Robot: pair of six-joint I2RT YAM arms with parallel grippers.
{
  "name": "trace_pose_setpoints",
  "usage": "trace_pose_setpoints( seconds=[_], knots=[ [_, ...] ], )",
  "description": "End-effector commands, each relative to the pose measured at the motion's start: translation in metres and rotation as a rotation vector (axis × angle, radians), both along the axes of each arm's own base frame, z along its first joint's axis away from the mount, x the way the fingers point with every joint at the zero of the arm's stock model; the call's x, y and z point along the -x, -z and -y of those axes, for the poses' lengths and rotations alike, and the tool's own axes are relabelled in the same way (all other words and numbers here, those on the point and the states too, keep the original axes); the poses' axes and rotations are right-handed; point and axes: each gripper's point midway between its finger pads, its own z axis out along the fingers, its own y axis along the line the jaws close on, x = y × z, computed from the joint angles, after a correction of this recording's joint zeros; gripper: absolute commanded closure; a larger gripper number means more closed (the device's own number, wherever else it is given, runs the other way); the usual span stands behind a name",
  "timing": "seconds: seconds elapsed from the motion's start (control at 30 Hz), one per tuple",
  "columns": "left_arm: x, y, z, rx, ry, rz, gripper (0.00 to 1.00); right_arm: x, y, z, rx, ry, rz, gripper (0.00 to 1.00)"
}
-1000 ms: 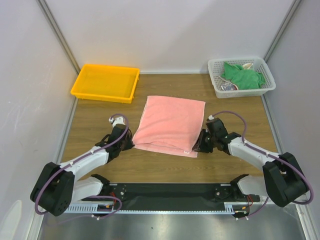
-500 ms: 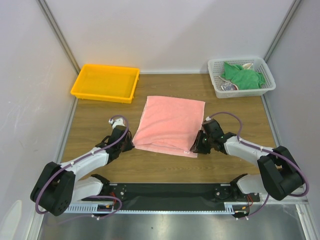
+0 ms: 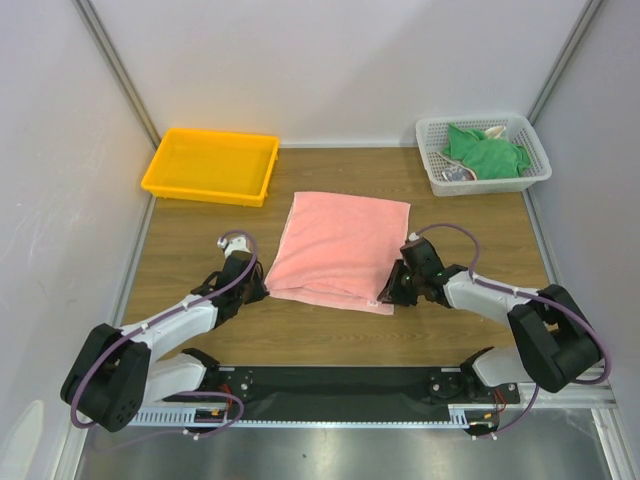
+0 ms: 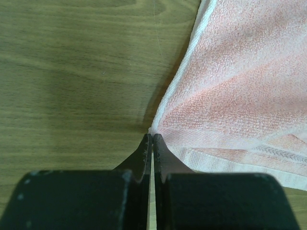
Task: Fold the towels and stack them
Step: Fold the towel
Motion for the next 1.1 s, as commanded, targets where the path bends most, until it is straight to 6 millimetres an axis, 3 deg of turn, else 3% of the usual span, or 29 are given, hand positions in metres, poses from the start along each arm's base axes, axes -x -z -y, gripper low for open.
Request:
trace_pose_setpoints(
  seconds=[0.0,0.07,0.17,0.43,0.8,0.93,1.07],
  knots=[
    [-0.004,-0.007,0.004,0.020,0.006,0.029,1.00,-0.007,-0.001,-0.006,-0.008,0.009,0.020,0.78],
    [-0.004,-0.007,0.004,0.021,0.006,0.030,1.00,-0.006,-0.001,-0.005,-0.001,0.013,0.016,0.90],
    [-0.004,-0.009,0.004,0.018,0.007,0.032,1.00,-0.007,-0.008,-0.003,0.004,0.018,0.022,0.99],
    [-0.010,-0.022,0.006,0.014,0.019,0.054,1.00,-0.010,-0.050,0.006,0.033,0.030,0.094,1.00],
    [-0.014,-0.049,0.015,0.043,0.051,0.107,1.00,-0.002,-0.083,0.018,0.066,0.022,0.119,1.00],
    [-0.012,-0.050,0.016,0.041,0.054,0.106,1.00,0.003,-0.086,0.028,0.097,0.026,0.117,1.00],
    [-0.007,-0.048,0.018,0.045,0.058,0.098,1.00,0.015,-0.074,0.037,0.109,0.036,0.075,1.00]
  ],
)
